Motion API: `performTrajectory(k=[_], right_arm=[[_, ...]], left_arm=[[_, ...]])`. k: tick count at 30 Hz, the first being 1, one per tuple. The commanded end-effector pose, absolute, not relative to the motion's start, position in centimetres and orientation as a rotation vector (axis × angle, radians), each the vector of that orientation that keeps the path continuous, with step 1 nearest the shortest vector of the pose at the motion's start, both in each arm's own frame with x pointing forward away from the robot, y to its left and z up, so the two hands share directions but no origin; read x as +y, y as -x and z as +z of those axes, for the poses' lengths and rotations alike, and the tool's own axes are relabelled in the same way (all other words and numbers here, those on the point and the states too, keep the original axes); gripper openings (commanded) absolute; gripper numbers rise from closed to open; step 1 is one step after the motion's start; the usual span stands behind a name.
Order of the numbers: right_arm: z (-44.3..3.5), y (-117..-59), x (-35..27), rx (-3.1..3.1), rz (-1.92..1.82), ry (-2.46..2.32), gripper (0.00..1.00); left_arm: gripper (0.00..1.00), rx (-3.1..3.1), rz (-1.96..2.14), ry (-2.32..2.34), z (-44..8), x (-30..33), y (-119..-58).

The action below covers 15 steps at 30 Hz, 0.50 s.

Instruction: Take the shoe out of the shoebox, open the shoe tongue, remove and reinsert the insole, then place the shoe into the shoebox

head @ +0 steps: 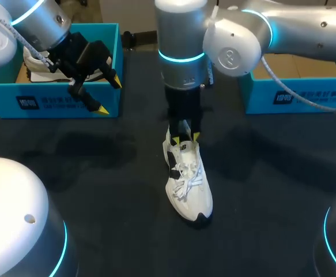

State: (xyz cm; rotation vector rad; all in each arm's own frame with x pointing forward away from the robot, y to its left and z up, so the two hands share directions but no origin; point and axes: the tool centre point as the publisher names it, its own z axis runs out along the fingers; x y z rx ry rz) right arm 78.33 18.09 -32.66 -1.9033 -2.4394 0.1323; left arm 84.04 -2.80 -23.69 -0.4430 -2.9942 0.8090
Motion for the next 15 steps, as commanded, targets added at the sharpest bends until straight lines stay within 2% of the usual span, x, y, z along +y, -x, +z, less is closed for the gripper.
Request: performTrajectory(k=[1,6,8,9,11,13,15], right_arm=[[-30.9,-78.1,17.5,-2.555,0.101,1.831,0.45],[-29.8,-79.2,17.9,-2.817,0.062,1.573,0.49],[-29.5,-79.8,18.3,-2.882,0.082,1.481,0.63],[-29.4,-80.0,18.4,-2.911,0.069,1.436,0.64],[-29.2,-80.6,18.7,-2.970,0.044,1.340,0.75],[-29.1,-81.0,19.0,-3.018,0.053,1.256,0.79],[-28.9,-81.2,19.1,-3.039,0.030,1.232,1.00]], left_arm=[[1.00,-2.997,0.807,0.443,-23.7,-2.8,-83.9],[1.00,-2.997,0.807,0.443,-23.7,-2.8,-83.9],[1.00,-2.997,0.807,0.443,-23.7,-2.8,-83.9],[1.00,-2.997,0.807,0.443,-23.7,-2.8,-83.9],[1.00,-2.997,0.807,0.443,-23.7,-2.8,-83.9],[1.00,-2.997,0.807,0.443,-23.7,-2.8,-83.9],[1.00,-2.997,0.807,0.443,-23.7,-2.8,-83.9]])
